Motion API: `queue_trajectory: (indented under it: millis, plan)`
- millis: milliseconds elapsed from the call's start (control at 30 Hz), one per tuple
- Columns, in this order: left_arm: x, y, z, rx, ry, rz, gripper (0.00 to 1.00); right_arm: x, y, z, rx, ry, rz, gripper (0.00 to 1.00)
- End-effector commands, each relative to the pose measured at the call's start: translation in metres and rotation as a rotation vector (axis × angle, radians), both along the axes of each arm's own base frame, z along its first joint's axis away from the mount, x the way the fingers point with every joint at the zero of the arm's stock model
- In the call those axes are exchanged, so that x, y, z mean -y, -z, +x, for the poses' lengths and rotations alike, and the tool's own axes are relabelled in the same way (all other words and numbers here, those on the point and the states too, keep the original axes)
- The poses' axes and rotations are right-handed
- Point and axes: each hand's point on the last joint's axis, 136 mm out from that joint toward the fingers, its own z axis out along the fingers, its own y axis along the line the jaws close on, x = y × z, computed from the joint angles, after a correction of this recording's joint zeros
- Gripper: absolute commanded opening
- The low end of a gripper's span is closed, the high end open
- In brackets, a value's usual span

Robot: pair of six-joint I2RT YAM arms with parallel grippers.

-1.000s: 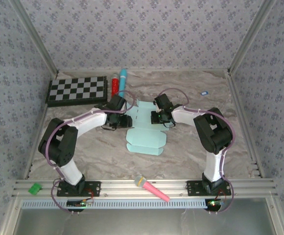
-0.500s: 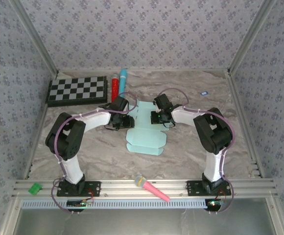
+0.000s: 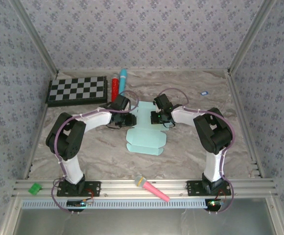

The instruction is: Fold the paper box

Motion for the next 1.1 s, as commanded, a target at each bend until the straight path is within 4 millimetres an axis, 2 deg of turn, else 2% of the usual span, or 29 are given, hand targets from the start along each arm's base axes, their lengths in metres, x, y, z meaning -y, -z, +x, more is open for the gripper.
queue_trajectory:
  millis: [0,167,600,867,1067]
  plan:
    - [0.017,-0.020,0.004,0.055,0.058,-0.037,0.40,0.010,0.019,-0.022,-0.088,-0.001,-0.064,0.08]
    - [0.030,-0.025,0.000,0.073,0.106,-0.042,0.38,0.011,0.020,-0.023,-0.090,0.000,-0.066,0.08]
    - [0.050,-0.010,-0.006,0.032,0.158,-0.046,0.36,0.010,0.020,-0.024,-0.093,0.001,-0.066,0.08]
    - [0.051,-0.004,-0.007,0.019,0.162,-0.042,0.36,0.011,0.019,-0.023,-0.090,0.004,-0.067,0.08]
    - [0.044,-0.014,-0.002,0.061,0.147,-0.011,0.37,0.009,0.011,-0.022,-0.072,0.013,-0.049,0.08]
